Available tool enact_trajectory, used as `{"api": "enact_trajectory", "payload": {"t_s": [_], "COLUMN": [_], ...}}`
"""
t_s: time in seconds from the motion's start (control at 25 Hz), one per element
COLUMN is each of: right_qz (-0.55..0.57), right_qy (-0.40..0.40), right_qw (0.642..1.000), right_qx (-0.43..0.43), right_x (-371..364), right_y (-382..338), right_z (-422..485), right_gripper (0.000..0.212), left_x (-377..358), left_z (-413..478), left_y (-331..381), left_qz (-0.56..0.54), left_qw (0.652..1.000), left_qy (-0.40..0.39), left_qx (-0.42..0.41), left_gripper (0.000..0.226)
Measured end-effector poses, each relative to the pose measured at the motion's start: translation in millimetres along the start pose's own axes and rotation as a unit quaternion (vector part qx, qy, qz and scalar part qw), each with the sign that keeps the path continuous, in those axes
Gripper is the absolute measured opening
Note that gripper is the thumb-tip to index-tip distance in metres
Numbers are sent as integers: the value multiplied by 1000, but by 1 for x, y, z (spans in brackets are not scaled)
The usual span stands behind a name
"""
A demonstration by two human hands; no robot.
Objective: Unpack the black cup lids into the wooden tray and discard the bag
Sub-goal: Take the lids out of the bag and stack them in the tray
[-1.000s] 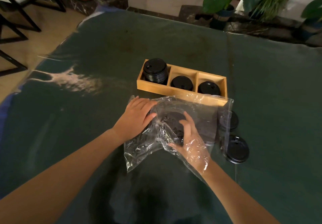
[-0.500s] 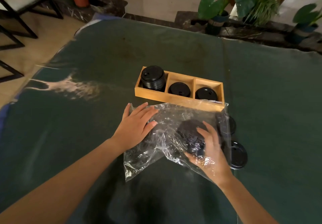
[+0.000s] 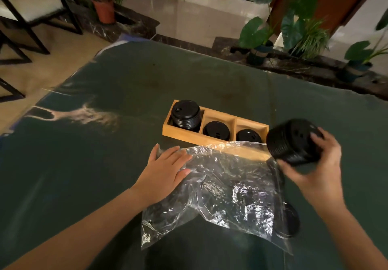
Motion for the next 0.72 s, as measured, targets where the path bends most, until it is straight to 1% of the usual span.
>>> {"api": "enact_trajectory", "payload": {"t_s": [0.08, 0.16, 0.32, 0.4, 0.52, 0.6, 0.68, 0.72], "right_qz": [17, 30, 13, -11, -29, -41, -94, -127], "right_qy": [5, -8, -109, -144, -181, -212, -234, -231], "right_qw": [999, 998, 992, 988, 983, 976, 968, 964], "right_qx": [29, 47, 54, 56, 17, 5, 18, 28], "right_x": [-21, -53, -126, -151, -172, -181, -186, -187], "right_y": [-19, -43, -81, -85, -79, -76, -73, -71], "right_z": [33, 60, 78, 73, 66, 61, 56, 54], "right_gripper": [85, 81, 77, 74, 72, 72, 73, 72], "left_x": [-1, -3, -2, -4, -5, -5, -5, -6], "left_z": [2, 3, 2, 1, 0, 0, -1, -1], "left_y": [1, 2, 3, 1, 0, -1, 0, 0], "left_qz": [7, 10, 19, 17, 13, 17, 19, 18], "left_qw": [1000, 1000, 1000, 1000, 1000, 1000, 1000, 1000], "left_qy": [-5, -5, -6, -11, -14, -11, -10, -10], "left_qx": [-3, -6, -9, -9, -10, -12, -15, -15], "left_gripper": [54, 53, 51, 52, 54, 54, 53, 54]}}
Point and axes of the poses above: each hand's wrist, its own z-axis towards the middle knuckle, its own x-axis out of the back of the hand, y = z × x, the point moved 4 cm from there along z, towards the middle knuckle, and after that the axes turned 15 degrees about -z, right-handed, at the moved point
